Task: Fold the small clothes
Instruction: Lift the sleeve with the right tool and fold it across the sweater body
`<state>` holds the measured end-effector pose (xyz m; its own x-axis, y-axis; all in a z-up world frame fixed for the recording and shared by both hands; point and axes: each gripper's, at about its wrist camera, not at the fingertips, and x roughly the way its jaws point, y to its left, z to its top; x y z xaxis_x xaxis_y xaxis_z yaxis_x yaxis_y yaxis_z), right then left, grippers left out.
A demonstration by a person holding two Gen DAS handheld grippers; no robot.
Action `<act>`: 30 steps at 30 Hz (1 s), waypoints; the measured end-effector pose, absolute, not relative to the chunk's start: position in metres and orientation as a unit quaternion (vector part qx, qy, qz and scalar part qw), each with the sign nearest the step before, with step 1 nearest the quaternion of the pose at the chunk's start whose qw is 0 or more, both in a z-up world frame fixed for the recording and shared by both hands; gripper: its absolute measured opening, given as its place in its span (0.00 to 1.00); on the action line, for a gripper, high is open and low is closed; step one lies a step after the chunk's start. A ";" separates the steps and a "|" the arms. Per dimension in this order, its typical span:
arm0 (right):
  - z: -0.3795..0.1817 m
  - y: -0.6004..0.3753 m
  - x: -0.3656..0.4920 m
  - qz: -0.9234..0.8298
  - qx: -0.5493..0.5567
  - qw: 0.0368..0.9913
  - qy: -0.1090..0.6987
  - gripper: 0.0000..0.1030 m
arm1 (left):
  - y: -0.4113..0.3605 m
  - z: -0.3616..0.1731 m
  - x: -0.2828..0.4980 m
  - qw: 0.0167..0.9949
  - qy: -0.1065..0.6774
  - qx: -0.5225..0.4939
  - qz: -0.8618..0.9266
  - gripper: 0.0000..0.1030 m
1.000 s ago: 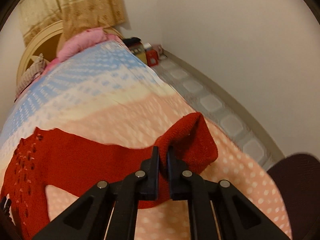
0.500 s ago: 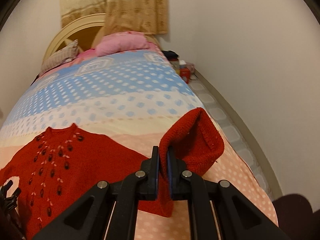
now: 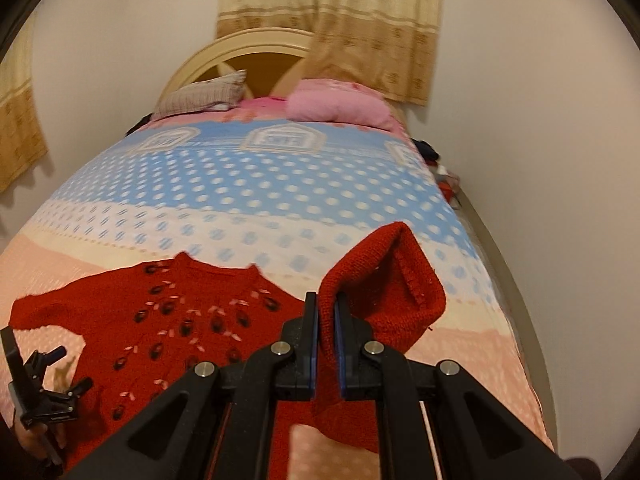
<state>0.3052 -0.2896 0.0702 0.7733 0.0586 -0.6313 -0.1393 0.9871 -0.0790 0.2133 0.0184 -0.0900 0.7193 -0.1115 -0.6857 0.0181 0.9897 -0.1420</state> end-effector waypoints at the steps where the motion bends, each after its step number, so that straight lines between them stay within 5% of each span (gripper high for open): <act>1: 0.070 -0.281 0.307 0.059 -0.062 0.940 0.332 0.06 | 0.019 -0.091 0.214 0.925 0.374 -0.063 -0.035 1.00; 14: 0.025 -0.152 0.327 0.161 -0.076 0.922 0.343 0.06 | 0.020 -0.096 0.215 0.922 0.382 -0.063 -0.027 1.00; 24: -0.102 -0.042 0.348 0.231 -0.072 0.866 0.438 0.07 | 0.022 -0.106 0.217 0.914 0.401 -0.062 -0.008 1.00; 28: -0.121 -0.030 0.338 0.268 -0.061 0.855 0.439 0.45 | 0.023 -0.108 0.219 0.910 0.408 -0.067 -0.010 1.00; 30: -0.114 -0.038 0.328 0.299 -0.036 0.850 0.433 0.51 | 0.025 -0.108 0.220 0.910 0.408 -0.072 -0.011 1.00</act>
